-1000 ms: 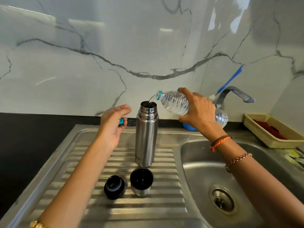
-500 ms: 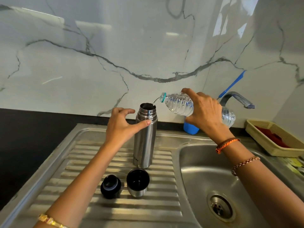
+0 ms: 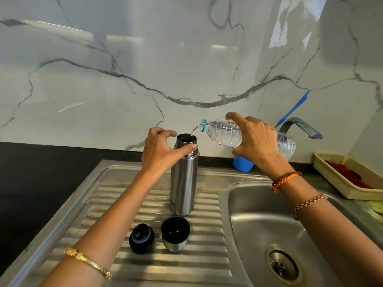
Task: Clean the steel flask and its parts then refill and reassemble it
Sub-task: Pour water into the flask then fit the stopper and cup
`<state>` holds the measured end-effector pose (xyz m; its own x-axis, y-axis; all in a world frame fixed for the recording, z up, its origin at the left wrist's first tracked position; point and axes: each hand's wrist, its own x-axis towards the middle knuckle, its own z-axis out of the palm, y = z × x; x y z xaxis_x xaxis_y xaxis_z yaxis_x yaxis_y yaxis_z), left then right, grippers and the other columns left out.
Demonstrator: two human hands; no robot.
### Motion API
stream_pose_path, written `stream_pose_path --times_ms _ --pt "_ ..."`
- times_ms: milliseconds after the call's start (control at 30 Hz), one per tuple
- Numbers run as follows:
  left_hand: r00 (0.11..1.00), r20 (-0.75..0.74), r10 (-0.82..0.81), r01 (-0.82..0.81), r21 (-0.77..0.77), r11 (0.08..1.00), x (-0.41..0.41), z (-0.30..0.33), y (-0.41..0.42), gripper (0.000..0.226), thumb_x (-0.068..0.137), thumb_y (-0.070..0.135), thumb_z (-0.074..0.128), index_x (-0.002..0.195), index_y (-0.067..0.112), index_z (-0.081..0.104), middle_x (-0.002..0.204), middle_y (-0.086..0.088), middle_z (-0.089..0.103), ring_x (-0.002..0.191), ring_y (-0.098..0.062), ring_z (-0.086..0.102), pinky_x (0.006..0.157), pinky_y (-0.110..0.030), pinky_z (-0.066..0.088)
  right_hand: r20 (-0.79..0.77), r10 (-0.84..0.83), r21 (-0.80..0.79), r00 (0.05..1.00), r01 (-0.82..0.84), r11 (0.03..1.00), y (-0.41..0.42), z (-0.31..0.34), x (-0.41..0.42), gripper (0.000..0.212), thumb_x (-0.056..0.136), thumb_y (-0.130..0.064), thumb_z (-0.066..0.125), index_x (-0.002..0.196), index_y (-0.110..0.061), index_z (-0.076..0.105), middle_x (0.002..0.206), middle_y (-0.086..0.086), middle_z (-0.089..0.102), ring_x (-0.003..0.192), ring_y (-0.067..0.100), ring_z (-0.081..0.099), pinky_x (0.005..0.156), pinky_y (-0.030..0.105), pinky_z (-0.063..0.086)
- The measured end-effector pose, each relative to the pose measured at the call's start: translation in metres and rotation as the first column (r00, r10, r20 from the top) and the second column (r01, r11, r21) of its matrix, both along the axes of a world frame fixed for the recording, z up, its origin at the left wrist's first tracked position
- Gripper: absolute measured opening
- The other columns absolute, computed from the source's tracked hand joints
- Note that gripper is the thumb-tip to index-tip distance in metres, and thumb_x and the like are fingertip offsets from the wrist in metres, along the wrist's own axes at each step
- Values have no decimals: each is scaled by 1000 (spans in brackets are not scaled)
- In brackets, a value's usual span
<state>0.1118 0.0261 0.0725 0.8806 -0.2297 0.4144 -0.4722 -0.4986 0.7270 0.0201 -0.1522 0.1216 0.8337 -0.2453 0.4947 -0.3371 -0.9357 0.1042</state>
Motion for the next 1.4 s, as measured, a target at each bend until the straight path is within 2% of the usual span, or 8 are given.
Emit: stream_pose_path --times_ms 300,633,767,867,1133,1267,1400 --pt "1000 -5 -6 5 -47 999 2 -7 -4 58 69 45 76 116 16 60 121 1 41 119 -16 43 86 -25 34 1 9 -17 1000 -9 1000 2 0 3 76 78 -13 67 141 -29 27 97 7 56 77 20 44 70 30 37" --pt "998 -45 -39 38 -24 999 7 -8 -1 58 67 45 77 113 13 60 119 4 40 122 -18 36 86 -25 31 6 2 -41 1000 -2 999 1 0 4 76 77 -14 68 140 -29 29 98 6 57 77 20 44 69 29 34" --pt "997 -40 -59 59 -25 998 9 -9 1 58 66 43 78 112 13 61 119 3 41 123 -18 33 86 -25 30 9 16 -72 1000 -15 997 4 -2 5 75 78 -13 66 141 -29 28 100 6 58 86 24 55 71 28 34" --pt "998 -38 -58 57 -37 998 14 -6 4 59 64 42 80 111 13 62 120 1 42 124 -19 34 87 -25 30 20 33 -81 999 -31 996 9 0 10 75 78 -11 65 140 -30 28 102 6 58 91 25 56 71 28 33" --pt "995 -74 -66 62 -59 996 11 -10 -4 58 61 41 82 108 15 62 122 1 43 124 -20 35 90 -30 33 33 36 -113 999 -32 993 5 1 8 76 78 -12 65 141 -31 26 100 4 57 87 22 54 74 29 35" --pt "996 -71 -62 57 -63 996 11 -11 -4 58 61 42 82 109 16 63 115 5 41 123 -19 34 86 -26 31 34 54 -116 998 -50 992 3 1 9 76 79 -12 65 141 -31 26 102 4 58 92 24 56 75 28 36" --pt "996 -66 -65 60 -71 996 13 -4 -4 57 61 41 82 108 15 63 117 4 42 122 -18 35 87 -26 31 35 52 -111 998 -47 993 0 5 11 76 80 -13 65 141 -31 25 103 4 57 93 23 55 80 29 40"
